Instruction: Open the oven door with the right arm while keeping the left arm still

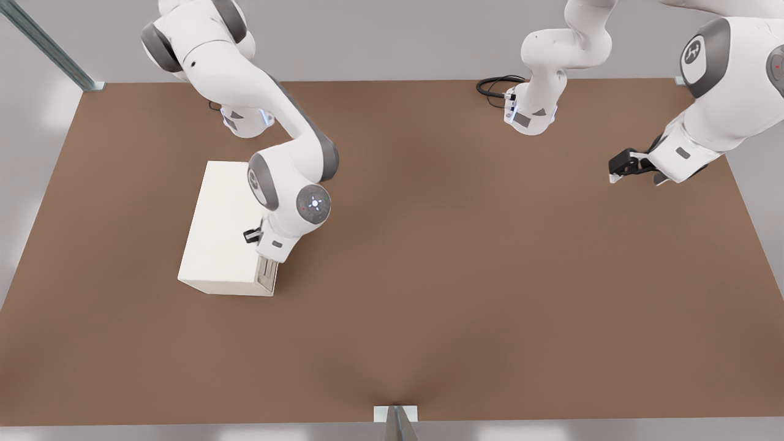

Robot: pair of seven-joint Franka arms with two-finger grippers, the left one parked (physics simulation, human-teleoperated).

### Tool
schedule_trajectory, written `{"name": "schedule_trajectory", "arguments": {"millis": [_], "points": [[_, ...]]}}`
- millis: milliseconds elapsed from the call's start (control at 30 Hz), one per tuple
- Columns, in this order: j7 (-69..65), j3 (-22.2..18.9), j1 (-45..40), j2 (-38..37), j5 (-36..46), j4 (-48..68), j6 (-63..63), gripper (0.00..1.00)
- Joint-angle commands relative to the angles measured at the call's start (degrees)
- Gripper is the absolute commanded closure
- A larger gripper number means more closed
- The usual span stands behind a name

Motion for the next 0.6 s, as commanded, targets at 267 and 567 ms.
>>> {"name": "schedule_trajectory", "arguments": {"millis": [267, 567], "points": [[26.24, 0.09, 0.91, 0.6, -3.01, -5.63, 1.65, 0.79], [29.14, 0.27, 2.84, 0.34, -1.7, -9.15, 2.71, 0.79]]}}
